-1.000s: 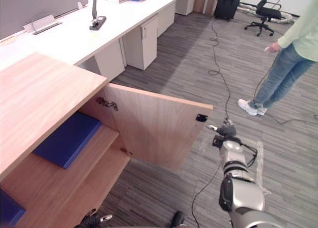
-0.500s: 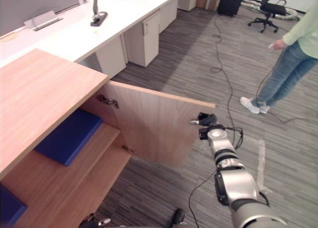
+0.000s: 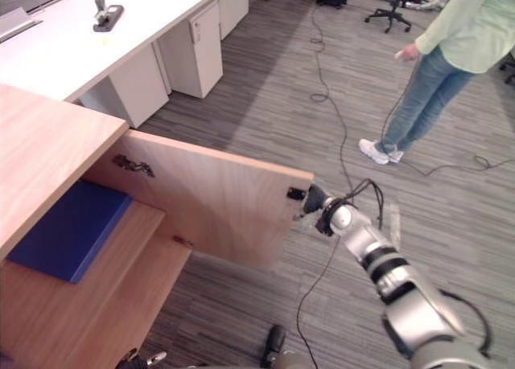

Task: Walk over to the cabinet, pick up the folder, carry it to the office cabinet, place the folder inside the office cabinet, then close the office cabinet door

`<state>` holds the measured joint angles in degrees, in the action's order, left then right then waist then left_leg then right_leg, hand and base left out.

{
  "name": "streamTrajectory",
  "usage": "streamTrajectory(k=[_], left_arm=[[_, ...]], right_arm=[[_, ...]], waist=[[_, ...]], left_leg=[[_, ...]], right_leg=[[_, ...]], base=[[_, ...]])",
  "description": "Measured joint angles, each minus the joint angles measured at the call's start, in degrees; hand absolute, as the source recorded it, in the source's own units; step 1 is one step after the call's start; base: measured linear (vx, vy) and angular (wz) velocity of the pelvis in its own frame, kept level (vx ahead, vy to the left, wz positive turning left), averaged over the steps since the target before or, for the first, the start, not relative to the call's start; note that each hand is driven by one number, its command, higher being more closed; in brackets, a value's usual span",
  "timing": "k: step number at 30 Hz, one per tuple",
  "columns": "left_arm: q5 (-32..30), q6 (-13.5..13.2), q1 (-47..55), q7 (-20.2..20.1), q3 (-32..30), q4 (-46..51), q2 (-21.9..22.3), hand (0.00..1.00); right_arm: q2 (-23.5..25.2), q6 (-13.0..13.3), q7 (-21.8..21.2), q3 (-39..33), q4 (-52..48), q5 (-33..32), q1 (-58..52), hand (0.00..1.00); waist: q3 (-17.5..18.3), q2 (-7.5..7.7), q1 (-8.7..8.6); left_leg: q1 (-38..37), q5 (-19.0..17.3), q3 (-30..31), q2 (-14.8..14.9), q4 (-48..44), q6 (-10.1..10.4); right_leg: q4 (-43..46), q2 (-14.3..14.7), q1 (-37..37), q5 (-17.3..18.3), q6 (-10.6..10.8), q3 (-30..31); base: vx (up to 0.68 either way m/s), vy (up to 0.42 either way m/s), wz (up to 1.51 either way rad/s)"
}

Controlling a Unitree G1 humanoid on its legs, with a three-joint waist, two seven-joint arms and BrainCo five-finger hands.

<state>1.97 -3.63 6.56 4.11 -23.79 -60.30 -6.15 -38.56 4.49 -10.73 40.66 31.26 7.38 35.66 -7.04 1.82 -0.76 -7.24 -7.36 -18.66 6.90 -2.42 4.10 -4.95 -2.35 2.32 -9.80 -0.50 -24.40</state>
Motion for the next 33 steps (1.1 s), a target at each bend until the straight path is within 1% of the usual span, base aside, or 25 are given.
streamTrajectory(k=[2,3,4,5,6,8,9,11,12,13,15,16,17,18,21,23,25,26,27,29,30,31,32,33], left_arm=[[-0.2,-0.3,-0.7,0.0,-0.4,-1.5,-1.5,0.0],[-0.2,-0.3,-0.9,0.0,-0.4,-2.1,-1.8,0.0],[-0.3,-0.3,-1.0,0.0,-0.8,-2.5,-2.1,0.0],[-0.7,-0.3,-1.3,0.0,-1.5,-2.9,-2.0,0.0],[-1.2,-0.3,-1.5,0.0,-1.9,-3.1,-2.0,0.0],[-2.0,-0.3,-1.9,0.0,-4.2,-3.4,-2.1,0.0],[-2.0,-0.3,-1.9,0.1,-4.9,-3.4,-2.2,0.0],[-1.9,-0.3,-1.9,0.6,-8.7,-3.6,-2.3,0.0],[-1.9,-0.3,-1.9,0.6,-9.6,-3.6,-2.4,0.0],[-1.9,-0.3,-1.9,0.7,-11.0,-3.6,-2.8,0.0],[-1.7,-0.3,-1.4,1.0,-15.1,-3.7,-4.4,0.0],[-1.6,-0.3,-1.1,1.0,-16.0,-3.7,-4.8,0.0],[-1.3,-0.2,-0.3,1.0,-17.5,-3.7,-5.4,0.0],[-1.0,-0.2,0.6,1.0,-18.8,-3.7,-5.8,0.0],[0.2,-0.1,1.3,1.1,-20.8,-4.1,-5.6,0.0],[0.5,0.0,1.6,1.0,-21.6,-4.4,-4.8,0.0],[0.8,0.0,1.6,1.0,-21.7,-4.4,-3.6,0.0],[1.1,0.0,1.5,1.0,-21.9,-4.3,-3.1,0.0],[1.4,0.1,1.5,1.0,-21.9,-4.4,-2.9,0.0],[2.6,0.1,1.4,1.1,-20.3,-4.2,-1.7,0.0],[2.7,0.1,1.2,1.1,-19.6,-4.2,-1.4,0.0],[2.9,0.1,0.8,1.1,-17.0,-4.1,-0.2,0.0],[2.9,0.1,0.5,1.1,-15.1,-4.0,0.8,0.0],[3.2,0.1,0.3,1.7,-13.7,-3.4,1.6,0.0]], right_arm=[[-3.4,2.1,-5.8,7.0,-6.1,0.6,-2.1,0.0],[-3.7,2.7,-6.7,8.3,-7.4,0.5,-2.9,0.0],[-3.9,4.2,-8.8,10.1,-10.1,0.6,-3.9,0.0],[-3.5,5.4,-11.0,12.4,-12.6,0.6,-4.5,0.0],[-3.1,5.5,-11.5,13.0,-13.2,0.7,-5.0,0.0],[-1.6,6.9,-15.3,17.3,-14.3,1.3,-6.8,0.0],[-1.4,7.1,-16.0,18.4,-14.8,1.8,-7.4,0.0],[1.3,8.1,-16.4,19.7,-17.7,2.8,-8.3,0.0],[1.6,8.2,-16.7,20.0,-18.5,2.8,-8.3,0.0],[1.6,8.3,-16.7,20.2,-19.5,2.8,-8.2,0.0],[1.6,8.5,-17.6,20.2,-21.1,2.8,-7.6,0.0],[1.4,8.5,-18.0,20.2,-21.5,2.8,-7.6,0.0],[0.7,8.5,-18.6,20.2,-22.2,2.8,-7.4,0.0],[-0.1,8.5,-19.2,20.2,-22.6,2.9,-7.3,0.0],[-2.6,8.5,-20.2,19.7,-23.1,3.1,-8.0,0.0],[-3.1,8.5,-20.8,19.4,-23.0,4.5,-8.3,0.0],[-2.5,8.5,-20.7,18.8,-22.1,6.2,-8.7,0.0],[-0.7,8.5,-20.7,18.3,-20.2,7.8,-9.0,0.0],[0.6,8.5,-20.7,17.9,-18.7,8.8,-9.3,0.0],[8.0,8.2,-19.5,15.6,-9.3,13.4,-11.5,0.0],[9.9,8.1,-19.2,14.6,-6.5,14.5,-12.0,0.0],[14.9,7.4,-17.9,13.2,1.4,16.7,-12.5,0.0],[18.8,6.3,-16.9,11.7,7.9,18.1,-12.9,0.0],[23.7,5.1,-14.4,8.6,15.4,21.1,-13.5,0.0]], waist=[[1.0,1.47,0.23],[1.2,1.83,0.24],[1.5,2.31,0.26],[1.7,2.61,0.5],[1.8,2.77,0.72],[2.3,3.58,2.18],[2.3,3.83,2.61],[1.9,4.76,4.12],[1.9,5.09,4.65],[2.1,5.76,5.37],[2.0,8.53,6.89],[2.2,9.31,7.17],[2.3,10.67,8.07],[2.4,11.61,8.62],[2.7,13.36,9.73],[2.6,13.48,10.52],[2.5,13.4,10.88],[2.4,13.4,11.4],[2.3,13.36,11.54],[2.0,13.11,12.78],[1.8,12.81,12.98],[0.7,11.95,13.37],[0.1,11.2,13.93],[-0.7,10.06,14.7]], left_leg=[[0.3,0.2,0.0,0.4,-0.1,0.3],[0.3,0.3,0.0,0.4,-0.1,0.4],[0.3,0.4,0.0,0.5,-0.1,0.5],[0.3,0.5,0.1,0.4,-0.1,0.6],[0.4,0.5,0.1,0.4,-0.2,0.5],[1.1,0.6,0.4,0.3,-0.7,0.4],[1.3,0.6,0.6,0.2,-0.8,0.4],[1.6,0.8,0.9,0.0,-1.0,0.2],[1.9,0.9,1.3,-0.1,-1.1,0.1],[2.6,1.0,2.0,-0.2,-1.2,0.0],[3.9,1.4,3.5,-0.4,-1.5,-0.1],[4.3,1.4,3.8,-0.4,-1.7,-0.1],[4.3,1.4,4.0,-0.5,-1.7,-0.2],[4.4,1.4,4.5,-0.6,-1.8,-0.2],[5.3,1.7,6.8,-1.2,-1.9,-0.6],[5.8,1.9,7.9,-1.5,-1.8,-0.9],[6.9,2.2,9.8,-1.9,-1.9,-1.4],[7.5,2.5,11.1,-2.2,-1.8,-1.5],[7.8,2.6,11.9,-2.3,-1.9,-1.6],[8.9,3.4,15.9,-3.0,-1.8,-1.6],[9.3,3.6,17.3,-3.2,-1.8,-1.6],[9.4,4.1,20.7,-4.1,-1.7,-1.8],[9.4,4.3,22.9,-4.7,-1.9,-1.9],[9.9,4.3,26.1,-5.5,-2.2,-2.3]], right_leg=[[-0.1,0.4,0.5,0.0,0.0,1.1],[-0.2,0.4,0.5,0.0,0.0,1.1],[-0.3,0.5,0.5,0.0,0.0,1.2],[-0.3,0.4,0.5,-0.1,-0.1,1.3],[-0.3,0.3,0.5,-0.1,-0.1,1.3],[-0.3,0.2,0.8,-0.2,-0.3,1.3],[-0.3,0.1,0.9,-0.3,-0.4,1.3],[-0.3,0.0,0.9,-0.4,-0.5,1.2],[-0.3,-0.1,1.0,-0.4,-0.5,1.0],[-0.3,-0.3,1.4,-0.4,-0.5,0.7],[-0.3,-0.7,1.8,-0.5,-0.6,-0.6],[-0.3,-0.8,1.9,-0.5,-0.6,-0.8],[-0.3,-1.0,1.8,-0.5,-0.6,-0.8],[-0.3,-1.2,1.8,-0.5,-0.5,-0.9],[-0.3,-2.0,1.6,-0.7,-0.3,-1.0],[-0.3,-2.6,1.3,-0.8,-0.1,-1.1],[-0.3,-3.4,1.3,-0.7,0.0,-2.8],[-0.3,-3.8,1.2,-0.4,0.3,-4.1],[-0.3,-3.9,1.1,-0.3,0.5,-4.8],[-0.3,-4.8,0.0,0.6,1.6,-8.7],[-0.3,-5.0,-0.5,0.8,1.8,-10.1],[0.0,-5.7,-2.3,1.3,2.5,-13.6],[0.2,-6.2,-3.5,1.7,3.0,-15.9],[4.0,-8.0,-3.8,3.9,3.7,-18.8]], base=[[-0.03,-0.018,-0.09],[-0.06,-0.025,-0.05],[-0.08,-0.019,0.01],[-0.07,-0.014,0.01],[-0.09,0.005,0.03],[-0.11,0.01,0.07],[-0.08,0.003,0.07],[-0.09,0.002,0.08],[-0.09,0.005,0.18],[-0.06,0.017,0.28],[-0.05,0.027,0.34],[-0.01,0.038,0.24],[0.0,0.06,0.2],[0.02,0.072,0.19],[0.03,0.094,0.37],[0.0,0.101,0.37],[-0.02,0.076,0.49],[-0.01,0.02,0.46],[-0.01,0.022,0.67],[0.01,0.011,0.85],[0.04,0.023,1.19],[0.05,0.026,1.27],[0.06,0.049,1.55],[0.03,0.064,1.28]])
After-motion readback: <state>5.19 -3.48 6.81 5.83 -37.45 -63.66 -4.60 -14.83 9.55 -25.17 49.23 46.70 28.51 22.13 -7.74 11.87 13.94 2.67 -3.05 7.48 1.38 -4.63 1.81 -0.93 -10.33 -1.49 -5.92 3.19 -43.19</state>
